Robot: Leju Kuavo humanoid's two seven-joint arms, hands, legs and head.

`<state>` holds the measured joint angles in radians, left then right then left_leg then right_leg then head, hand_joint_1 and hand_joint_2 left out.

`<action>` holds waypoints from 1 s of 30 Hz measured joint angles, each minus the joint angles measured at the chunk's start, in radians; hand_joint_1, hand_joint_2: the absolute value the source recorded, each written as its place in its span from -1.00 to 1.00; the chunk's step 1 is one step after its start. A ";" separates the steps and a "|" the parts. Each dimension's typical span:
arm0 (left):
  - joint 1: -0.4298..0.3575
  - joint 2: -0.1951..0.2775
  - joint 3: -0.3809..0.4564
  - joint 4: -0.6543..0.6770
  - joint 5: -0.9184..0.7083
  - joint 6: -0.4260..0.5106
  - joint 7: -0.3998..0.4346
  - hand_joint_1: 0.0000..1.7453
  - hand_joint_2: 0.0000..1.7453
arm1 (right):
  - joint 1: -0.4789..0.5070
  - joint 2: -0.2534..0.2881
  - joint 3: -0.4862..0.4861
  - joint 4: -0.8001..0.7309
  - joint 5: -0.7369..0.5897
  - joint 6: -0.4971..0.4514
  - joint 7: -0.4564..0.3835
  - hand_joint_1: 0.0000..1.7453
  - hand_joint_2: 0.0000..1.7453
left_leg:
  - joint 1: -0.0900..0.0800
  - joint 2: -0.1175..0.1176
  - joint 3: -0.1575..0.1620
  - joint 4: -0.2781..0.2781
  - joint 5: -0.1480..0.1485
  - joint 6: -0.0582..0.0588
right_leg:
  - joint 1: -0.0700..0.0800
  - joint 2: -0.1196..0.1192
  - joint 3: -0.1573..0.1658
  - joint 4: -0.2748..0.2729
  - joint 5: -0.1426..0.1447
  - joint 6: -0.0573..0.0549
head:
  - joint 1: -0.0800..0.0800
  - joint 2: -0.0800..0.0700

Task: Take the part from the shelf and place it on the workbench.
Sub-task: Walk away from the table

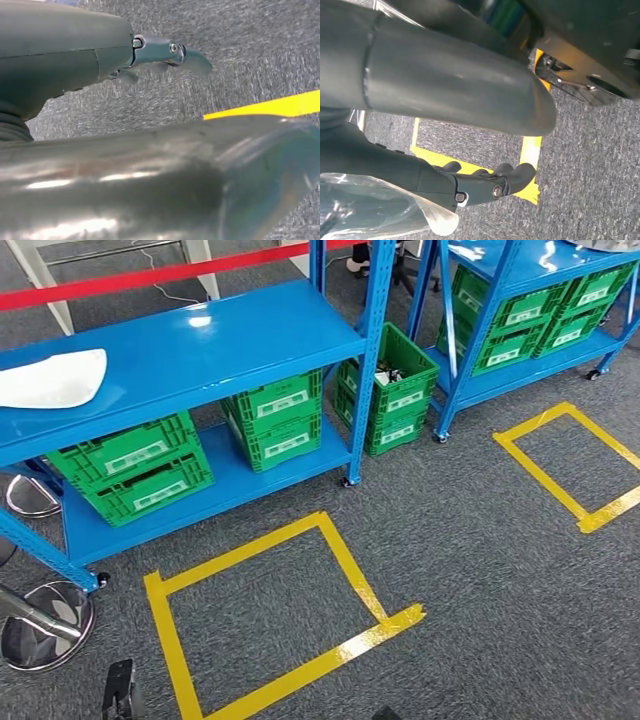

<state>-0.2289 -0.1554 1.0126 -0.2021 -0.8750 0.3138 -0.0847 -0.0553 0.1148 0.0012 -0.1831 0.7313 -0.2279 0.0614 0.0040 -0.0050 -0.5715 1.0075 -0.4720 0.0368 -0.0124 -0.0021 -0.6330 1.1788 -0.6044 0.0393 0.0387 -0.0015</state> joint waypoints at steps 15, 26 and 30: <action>0.001 0.000 0.002 0.000 0.008 -0.002 0.000 -1.00 -1.00 | 0.003 0.000 -0.003 0.000 0.000 0.004 -0.004 -1.00 -1.00 | 0.000 -0.003 -0.057 0.165 -0.105 -0.049 | -0.004 -0.001 0.070 -0.167 0.104 -0.038 | -0.010 0.000; 0.004 0.000 0.004 0.000 0.009 -0.006 0.000 -1.00 -1.00 | 0.001 0.000 -0.008 0.000 -0.001 0.013 -0.007 -1.00 -1.00 | -0.001 0.001 -0.018 0.021 -0.003 -0.027 | 0.002 -0.003 0.094 -0.169 0.077 -0.011 | -0.010 0.000; 0.000 0.001 0.004 0.000 0.010 -0.011 -0.002 -1.00 -1.00 | -0.001 0.000 -0.008 0.000 0.000 0.015 -0.009 -1.00 -1.00 | 0.005 0.001 -0.001 0.003 -0.002 -0.005 | 0.001 0.000 0.028 -0.040 0.010 0.006 | -0.007 0.000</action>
<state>-0.2286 -0.1546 1.0169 -0.2022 -0.8645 0.3029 -0.0865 -0.0560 0.1148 -0.0066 -0.1831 0.7313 -0.2127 0.0527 0.0087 -0.0041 -0.5728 1.0107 -0.4736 0.0316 -0.0118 -0.0026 -0.6053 1.1392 -0.5939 0.0455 0.0317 -0.0015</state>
